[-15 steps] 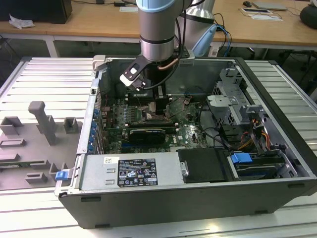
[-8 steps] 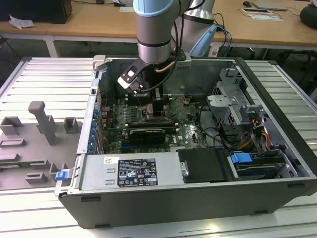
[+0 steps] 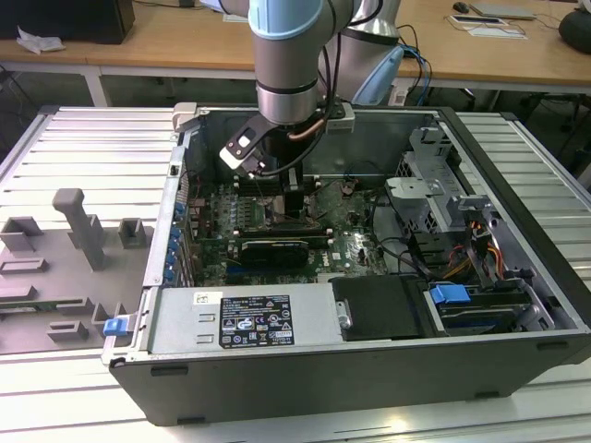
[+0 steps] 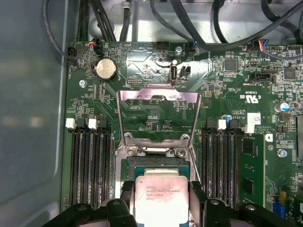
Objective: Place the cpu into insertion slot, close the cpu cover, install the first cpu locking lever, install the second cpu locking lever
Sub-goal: 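Place the cpu into insertion slot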
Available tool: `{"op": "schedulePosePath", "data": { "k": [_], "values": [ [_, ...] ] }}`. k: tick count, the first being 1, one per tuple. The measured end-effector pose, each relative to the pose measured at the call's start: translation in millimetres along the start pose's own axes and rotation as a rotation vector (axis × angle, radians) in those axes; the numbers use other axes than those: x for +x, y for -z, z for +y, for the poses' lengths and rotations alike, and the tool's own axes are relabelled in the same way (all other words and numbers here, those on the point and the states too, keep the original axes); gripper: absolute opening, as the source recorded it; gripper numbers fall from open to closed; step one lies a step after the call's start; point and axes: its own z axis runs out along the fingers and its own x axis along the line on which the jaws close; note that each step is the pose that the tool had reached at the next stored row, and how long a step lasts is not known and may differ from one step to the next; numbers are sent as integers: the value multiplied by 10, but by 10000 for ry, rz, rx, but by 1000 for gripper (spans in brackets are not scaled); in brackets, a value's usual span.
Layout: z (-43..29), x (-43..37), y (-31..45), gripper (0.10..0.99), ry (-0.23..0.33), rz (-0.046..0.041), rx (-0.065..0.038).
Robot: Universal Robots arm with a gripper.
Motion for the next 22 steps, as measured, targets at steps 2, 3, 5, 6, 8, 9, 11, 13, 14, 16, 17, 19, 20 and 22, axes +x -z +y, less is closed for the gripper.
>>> {"op": "schedulePosePath", "data": {
  "k": [2, 3, 5, 6, 8, 9, 11, 13, 14, 16, 17, 19, 20, 22],
  "values": [
    [0, 0, -1, 545, 0, -2, 1],
    [0, 0, -3, 545, 0, -1, 0],
    [0, 1, -13, 545, 0, 2, -2],
    [-1, 2, -21, 545, -4, -2, 0],
    [-4, 8, -42, 545, -74, -7, 0],
    [-4, 11, -50, 545, -101, -10, 0],
    [-7, 26, -88, 545, -121, -12, 4],
    [-8, 35, -111, 545, -139, -13, 13],
    [-9, 36, -120, 545, -165, -15, 15],
    [-10, 37, -138, 545, -256, -23, 22],
    [-8, 37, -141, 545, -279, -26, 25],
    [0, 37, -149, 545, -296, -28, 34],
    [1, 37, -150, 545, -297, -29, 36],
    [1, 37, -153, 545, -296, -27, 35]
  ]
}}
